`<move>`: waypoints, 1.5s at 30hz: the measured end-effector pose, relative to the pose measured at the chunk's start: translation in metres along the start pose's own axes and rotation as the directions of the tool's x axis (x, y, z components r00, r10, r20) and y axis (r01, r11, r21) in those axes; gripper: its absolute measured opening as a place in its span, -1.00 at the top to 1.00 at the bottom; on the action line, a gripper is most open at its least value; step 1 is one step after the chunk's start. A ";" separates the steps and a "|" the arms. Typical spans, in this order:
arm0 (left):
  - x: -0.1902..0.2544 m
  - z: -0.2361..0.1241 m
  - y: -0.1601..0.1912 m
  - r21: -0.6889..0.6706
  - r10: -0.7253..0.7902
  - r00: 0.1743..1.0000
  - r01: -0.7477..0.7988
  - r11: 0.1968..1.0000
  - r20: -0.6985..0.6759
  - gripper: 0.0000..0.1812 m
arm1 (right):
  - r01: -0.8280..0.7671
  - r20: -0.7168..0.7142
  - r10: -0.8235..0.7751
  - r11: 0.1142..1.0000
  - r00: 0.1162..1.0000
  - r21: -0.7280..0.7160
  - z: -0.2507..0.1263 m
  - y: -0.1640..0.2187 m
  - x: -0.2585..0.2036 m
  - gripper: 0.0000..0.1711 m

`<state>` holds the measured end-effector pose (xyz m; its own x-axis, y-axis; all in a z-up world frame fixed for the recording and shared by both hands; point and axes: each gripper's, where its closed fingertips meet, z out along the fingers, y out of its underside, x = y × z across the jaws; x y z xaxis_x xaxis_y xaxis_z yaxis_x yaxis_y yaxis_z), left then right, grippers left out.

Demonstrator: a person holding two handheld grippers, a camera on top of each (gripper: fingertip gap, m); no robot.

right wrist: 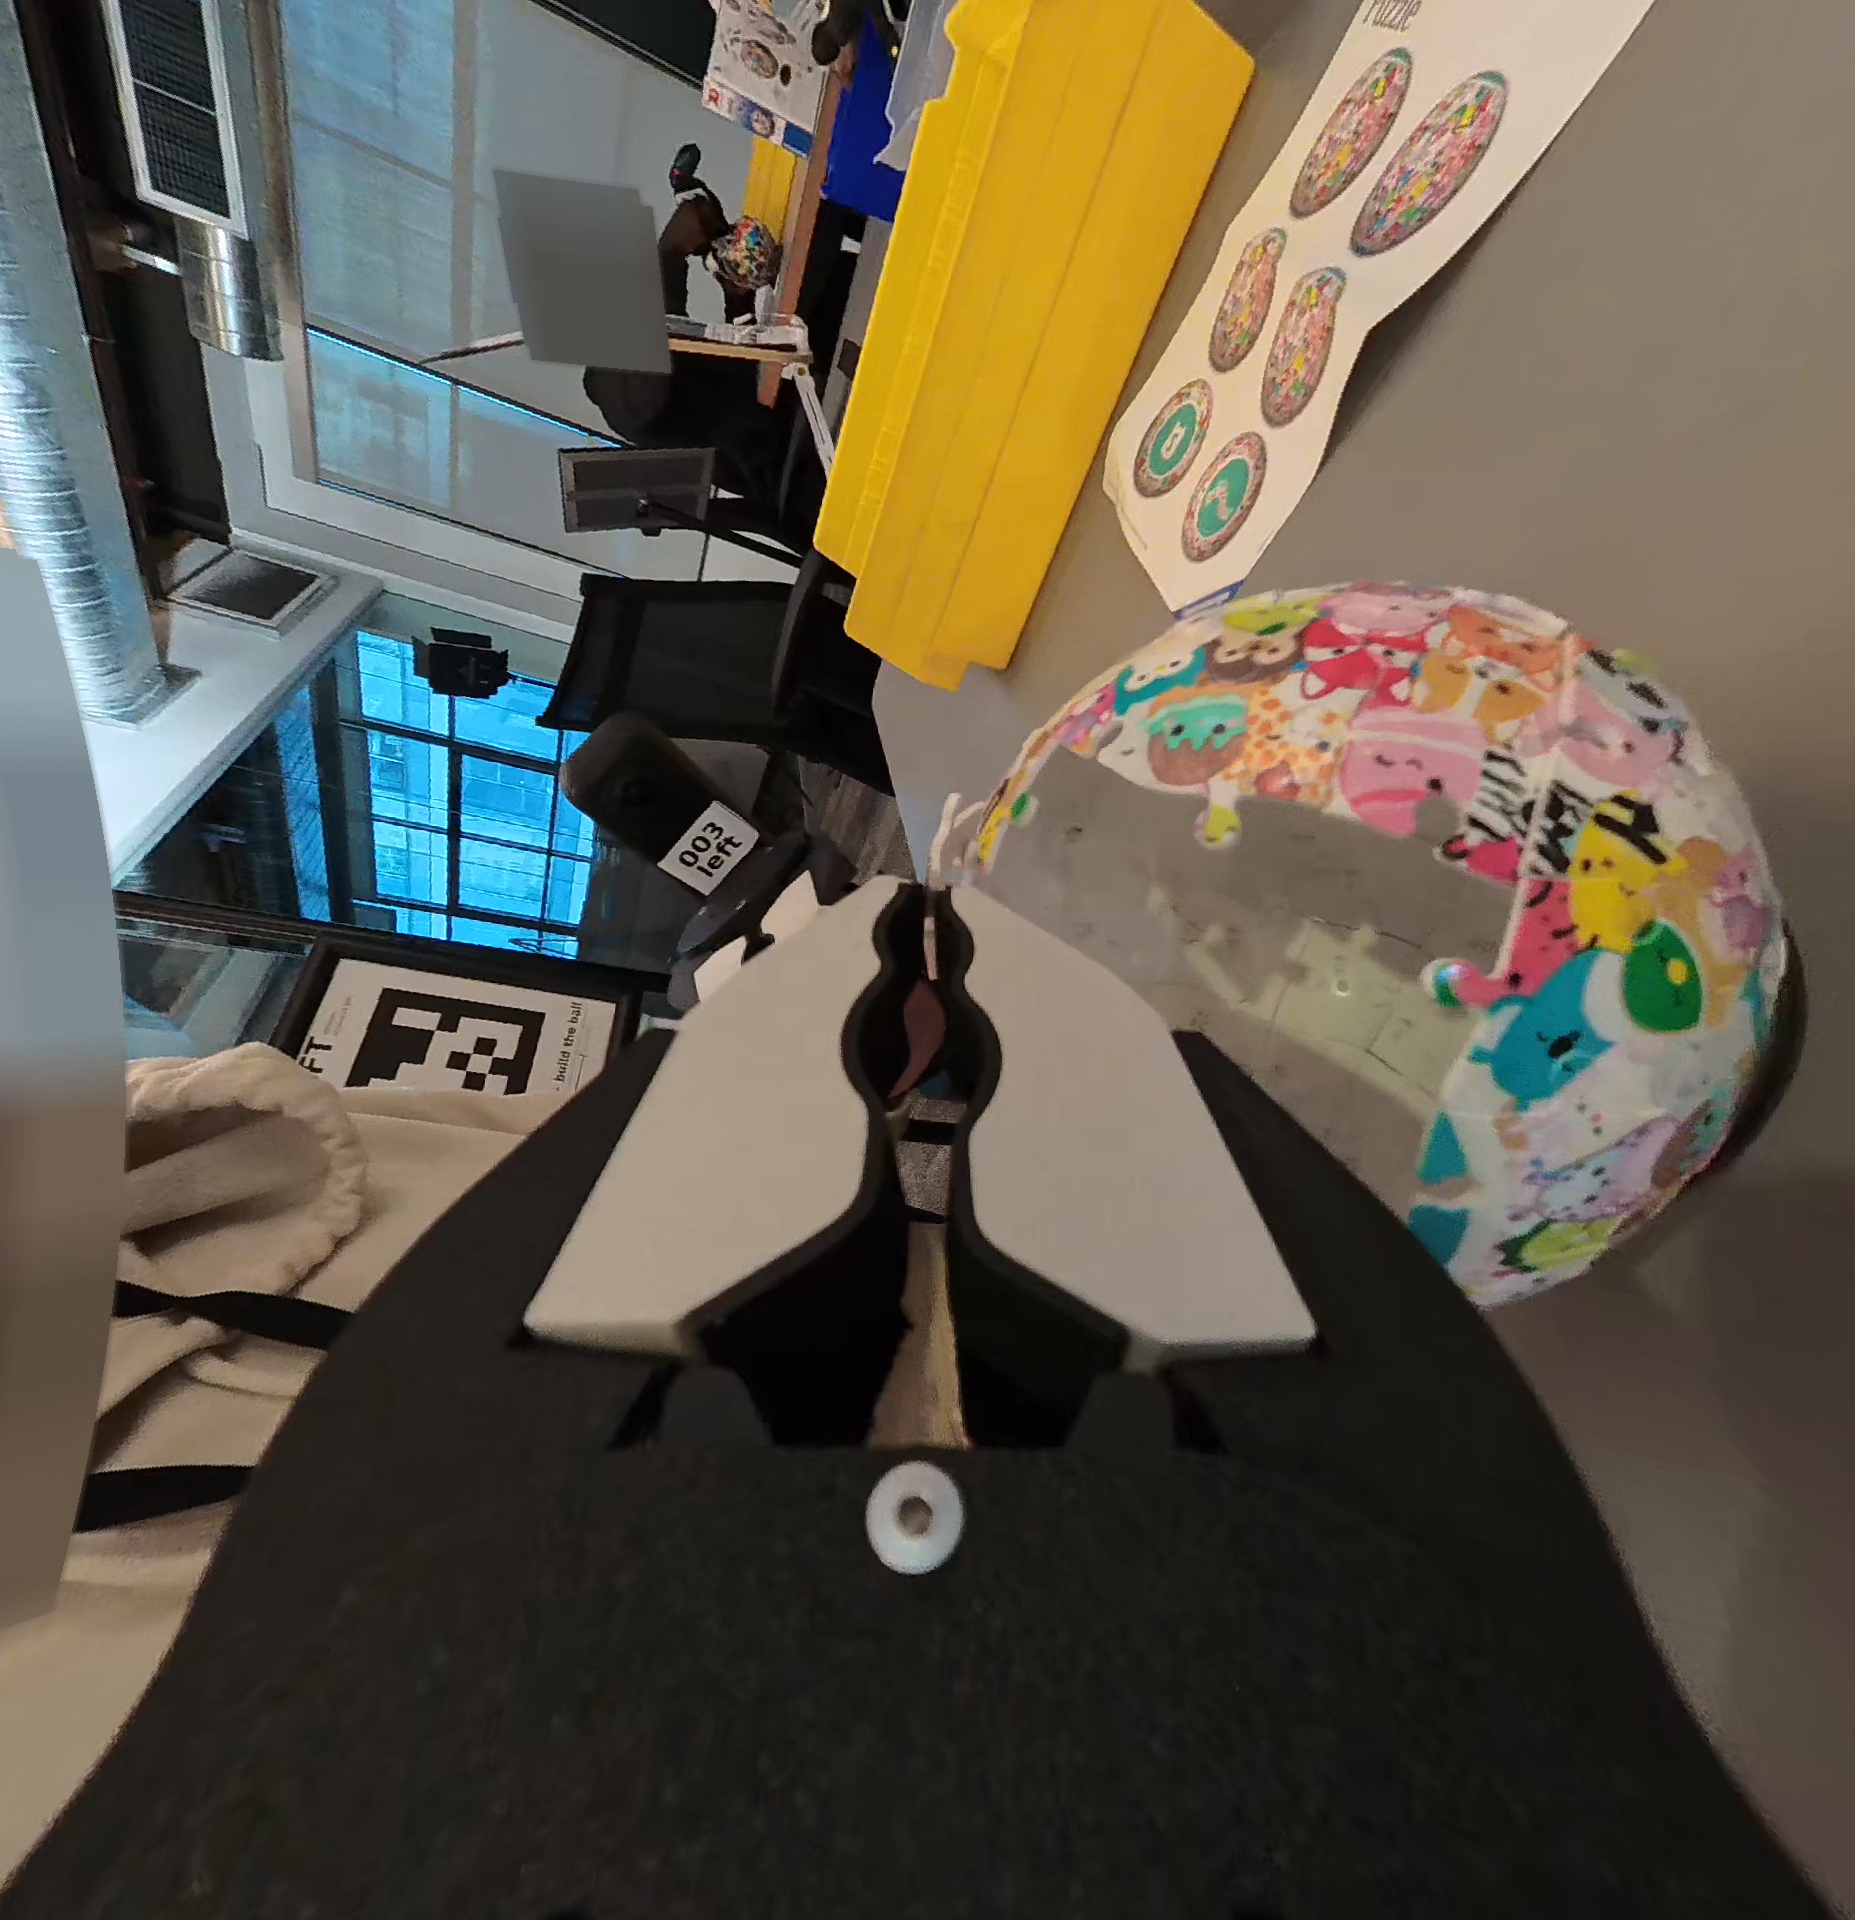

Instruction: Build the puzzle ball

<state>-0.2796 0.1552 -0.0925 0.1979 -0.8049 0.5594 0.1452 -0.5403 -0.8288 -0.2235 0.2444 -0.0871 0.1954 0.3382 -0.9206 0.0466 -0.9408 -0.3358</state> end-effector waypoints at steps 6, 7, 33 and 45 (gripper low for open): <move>0.001 0.000 0.001 -0.003 0.003 1.000 -0.003 1.000 0.000 1.00 | -0.019 0.005 0.019 1.000 1.000 -0.003 0.005 0.002 0.002 0.98; 0.001 0.000 0.000 -0.001 0.004 1.000 -0.004 1.000 0.001 1.00 | -0.018 0.004 0.018 1.000 1.000 0.003 0.004 0.001 0.002 0.98; -0.015 0.007 -0.015 -0.011 0.035 0.997 -0.034 0.999 0.065 0.83 | -0.005 -0.021 0.005 1.000 1.000 0.027 -0.001 -0.001 0.005 0.97; -0.056 0.037 -0.038 -0.228 0.249 0.948 -0.202 0.952 0.199 0.84 | -0.030 0.006 0.030 0.999 1.000 0.013 0.001 0.001 0.007 0.97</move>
<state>-0.2602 0.2299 -0.0917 0.4165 -0.8487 0.3259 -0.1227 -0.4077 -0.9048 -0.2230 0.2457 -0.0938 0.1909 0.3104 -0.9312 0.0279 -0.9500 -0.3109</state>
